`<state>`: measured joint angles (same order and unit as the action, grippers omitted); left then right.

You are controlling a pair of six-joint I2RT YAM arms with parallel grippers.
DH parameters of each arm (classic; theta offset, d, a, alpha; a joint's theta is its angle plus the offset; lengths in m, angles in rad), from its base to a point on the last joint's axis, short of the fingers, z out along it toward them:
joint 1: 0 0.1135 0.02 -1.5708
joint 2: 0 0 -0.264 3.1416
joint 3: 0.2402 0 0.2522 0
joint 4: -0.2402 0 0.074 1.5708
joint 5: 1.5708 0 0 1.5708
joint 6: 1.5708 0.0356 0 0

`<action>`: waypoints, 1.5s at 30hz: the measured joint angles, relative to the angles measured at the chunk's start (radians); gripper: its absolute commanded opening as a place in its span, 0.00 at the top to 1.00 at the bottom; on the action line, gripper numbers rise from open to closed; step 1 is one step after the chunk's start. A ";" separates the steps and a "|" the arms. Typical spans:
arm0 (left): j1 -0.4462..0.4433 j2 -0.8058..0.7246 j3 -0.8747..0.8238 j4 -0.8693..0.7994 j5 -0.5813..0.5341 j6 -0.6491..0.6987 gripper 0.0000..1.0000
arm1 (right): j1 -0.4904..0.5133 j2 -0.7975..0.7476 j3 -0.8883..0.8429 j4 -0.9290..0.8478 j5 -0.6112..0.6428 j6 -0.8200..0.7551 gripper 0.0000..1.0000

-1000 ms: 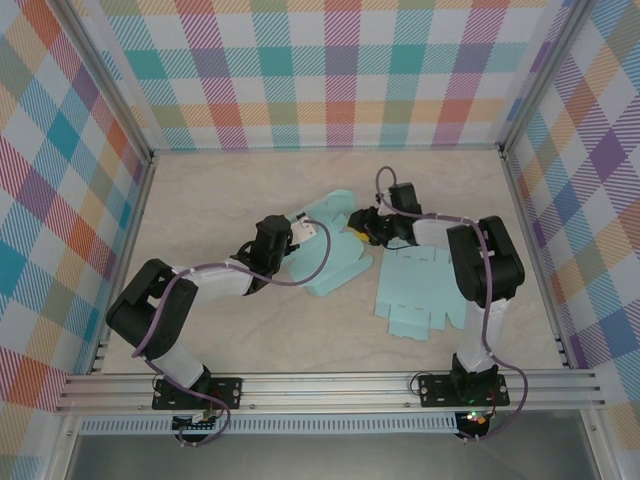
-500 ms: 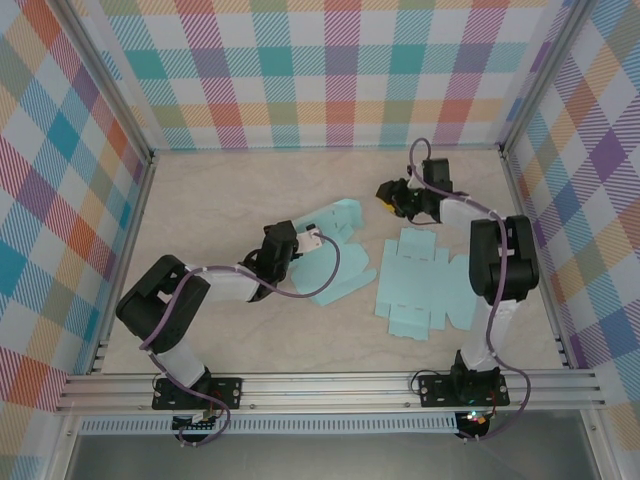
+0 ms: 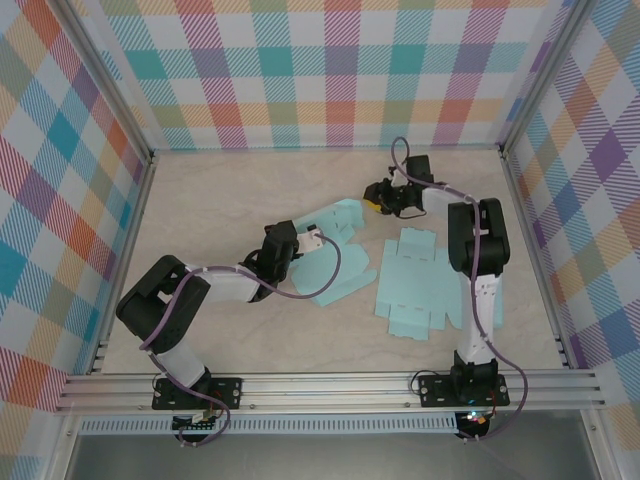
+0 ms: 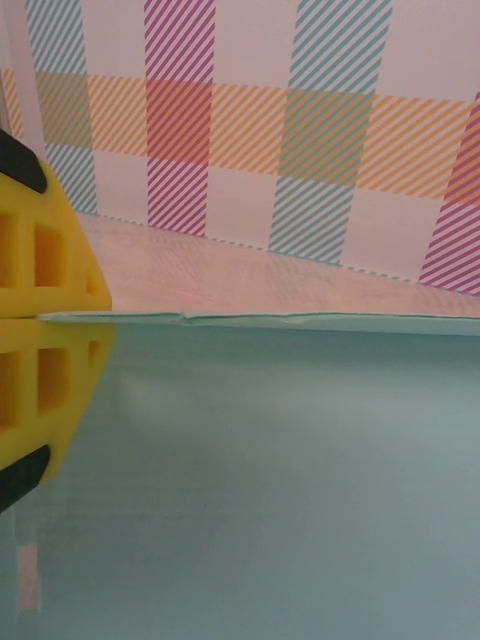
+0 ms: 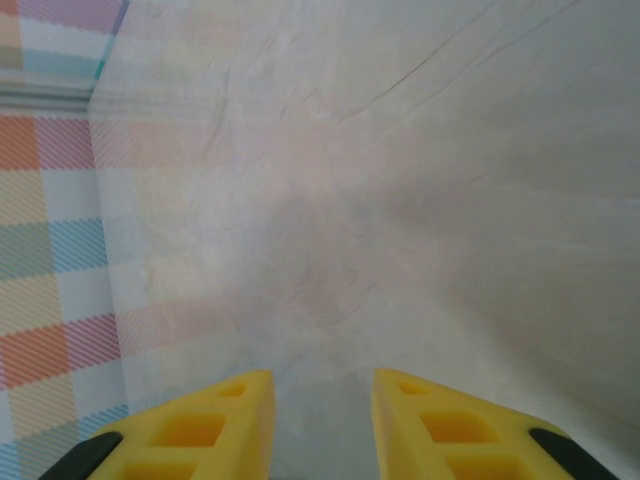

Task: Fold the paper box

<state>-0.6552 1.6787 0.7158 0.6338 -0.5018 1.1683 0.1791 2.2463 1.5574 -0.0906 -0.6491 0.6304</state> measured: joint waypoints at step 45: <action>-0.002 0.101 -0.026 0.289 -0.069 0.240 1.00 | -0.029 0.052 0.067 0.090 -0.102 -0.093 0.64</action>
<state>-0.6575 1.7794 0.6903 0.9230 -0.5705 1.4078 0.1505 2.2986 1.6245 -0.0010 -0.7513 0.5377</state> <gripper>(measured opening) 0.055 0.361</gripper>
